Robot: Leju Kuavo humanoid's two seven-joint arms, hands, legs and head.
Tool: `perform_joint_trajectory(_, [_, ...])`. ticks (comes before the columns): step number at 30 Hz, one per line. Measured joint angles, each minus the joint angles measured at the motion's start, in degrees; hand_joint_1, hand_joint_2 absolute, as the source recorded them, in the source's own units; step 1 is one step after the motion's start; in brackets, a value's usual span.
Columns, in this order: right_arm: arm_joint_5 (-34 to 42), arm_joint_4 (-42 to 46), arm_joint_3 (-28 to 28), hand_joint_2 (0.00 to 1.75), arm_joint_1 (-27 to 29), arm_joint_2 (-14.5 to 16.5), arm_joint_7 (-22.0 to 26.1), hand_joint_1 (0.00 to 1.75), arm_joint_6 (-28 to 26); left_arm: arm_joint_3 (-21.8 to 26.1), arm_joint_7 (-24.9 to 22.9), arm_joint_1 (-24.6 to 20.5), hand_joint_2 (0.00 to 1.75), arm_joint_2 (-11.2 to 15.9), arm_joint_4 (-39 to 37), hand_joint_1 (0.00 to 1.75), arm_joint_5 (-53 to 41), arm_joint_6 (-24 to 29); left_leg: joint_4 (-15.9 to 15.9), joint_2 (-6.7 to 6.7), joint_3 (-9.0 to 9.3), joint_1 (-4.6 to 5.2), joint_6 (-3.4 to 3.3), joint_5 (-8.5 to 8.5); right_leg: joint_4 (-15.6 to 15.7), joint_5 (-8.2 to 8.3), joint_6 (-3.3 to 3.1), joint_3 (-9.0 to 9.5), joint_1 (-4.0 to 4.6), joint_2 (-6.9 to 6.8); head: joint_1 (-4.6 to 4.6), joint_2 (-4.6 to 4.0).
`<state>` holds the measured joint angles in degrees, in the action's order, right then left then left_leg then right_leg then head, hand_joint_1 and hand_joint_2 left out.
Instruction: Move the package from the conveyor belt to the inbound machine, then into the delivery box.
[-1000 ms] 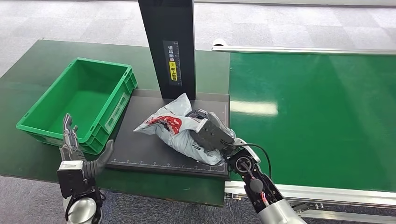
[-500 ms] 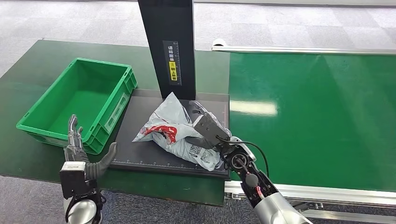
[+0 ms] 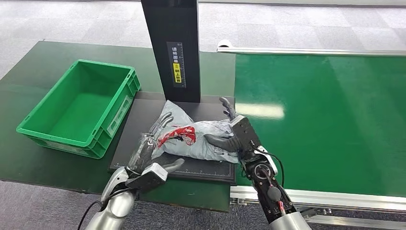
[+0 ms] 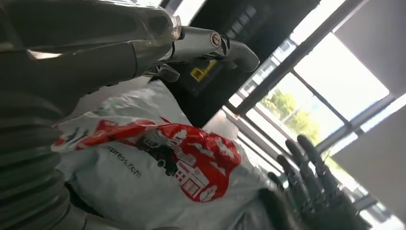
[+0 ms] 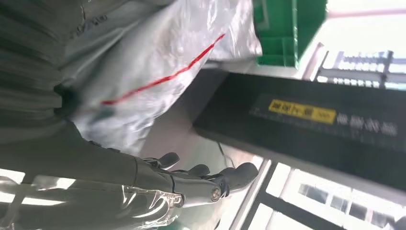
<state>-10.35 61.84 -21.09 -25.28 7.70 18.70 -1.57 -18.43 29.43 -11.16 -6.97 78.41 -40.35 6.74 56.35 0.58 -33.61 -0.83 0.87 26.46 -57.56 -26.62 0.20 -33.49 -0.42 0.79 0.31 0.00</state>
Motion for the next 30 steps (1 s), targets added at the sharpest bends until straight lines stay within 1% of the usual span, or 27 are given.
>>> perform_joint_trajectory(3, [1.14,3.95,3.37,1.75,2.88,-0.25,0.09,0.00,0.32,-4.02,-0.51,-3.54,1.75,0.49,-5.37,0.00,-2.67,-1.31,0.00,0.00,0.00,0.00,0.00,0.00,0.00,0.00,0.00,0.01,0.00,0.00,0.01,0.00])
perform_joint_trajectory(7, [1.87,7.43,6.76,1.75,6.00,-0.56,0.49,0.00,0.72,-7.98,-0.53,-7.39,1.75,0.71,-12.36,0.00,-3.86,-1.09,0.00,-0.03,0.00,0.00,0.00,0.00,0.00,0.00,0.00,0.02,0.00,0.01,0.00,0.00])
perform_joint_trajectory(17, [2.82,10.40,9.69,1.75,9.06,-1.04,1.16,0.00,1.03,-11.99,-0.48,-11.67,1.75,0.99,-20.50,0.00,-4.54,-1.24,0.00,0.02,0.01,0.00,0.00,0.00,0.00,0.00,0.00,0.02,0.00,-0.01,0.00,0.00])
perform_joint_trajectory(22, [4.93,11.98,10.71,1.75,11.51,-1.69,2.65,0.00,1.34,-14.84,-0.57,-15.15,1.75,0.88,-28.61,0.00,-5.11,2.27,0.00,-0.01,0.01,0.03,0.00,0.00,0.00,0.00,0.00,0.03,-0.02,-0.01,0.00,0.00])
perform_joint_trajectory(23, [5.18,12.38,10.87,1.75,11.81,-1.79,2.81,0.00,1.27,-15.36,-0.76,-15.79,1.75,0.69,-30.20,0.38,-5.43,3.15,0.00,0.00,0.01,0.03,0.00,0.00,0.00,0.00,0.00,0.04,-0.03,-0.01,0.00,0.00])
perform_joint_trajectory(26, [5.65,13.41,11.17,1.75,12.45,-2.03,2.95,0.00,1.01,-16.80,-1.63,-17.46,1.75,-0.04,-34.25,1.69,-6.63,5.16,0.00,0.01,0.02,0.03,-0.01,0.00,0.00,0.00,0.00,0.06,-0.03,-0.01,0.00,0.00])
perform_joint_trajectory(27, [5.82,13.69,11.21,1.75,12.63,-2.09,2.96,0.00,0.90,-17.28,-2.14,-17.95,1.75,-0.30,-35.46,1.75,-7.27,6.03,0.00,0.01,0.02,0.03,-0.01,0.00,0.00,0.00,0.00,0.06,-0.03,-0.01,-0.01,0.00])
perform_joint_trajectory(30, [6.28,14.59,11.23,1.75,13.22,-2.23,2.90,0.00,0.46,-18.84,-4.46,-19.58,1.75,-1.25,-39.09,1.75,-9.54,9.93,0.00,0.03,0.04,0.03,-0.01,0.00,0.00,0.00,0.00,0.10,-0.03,-0.02,-0.01,0.00])
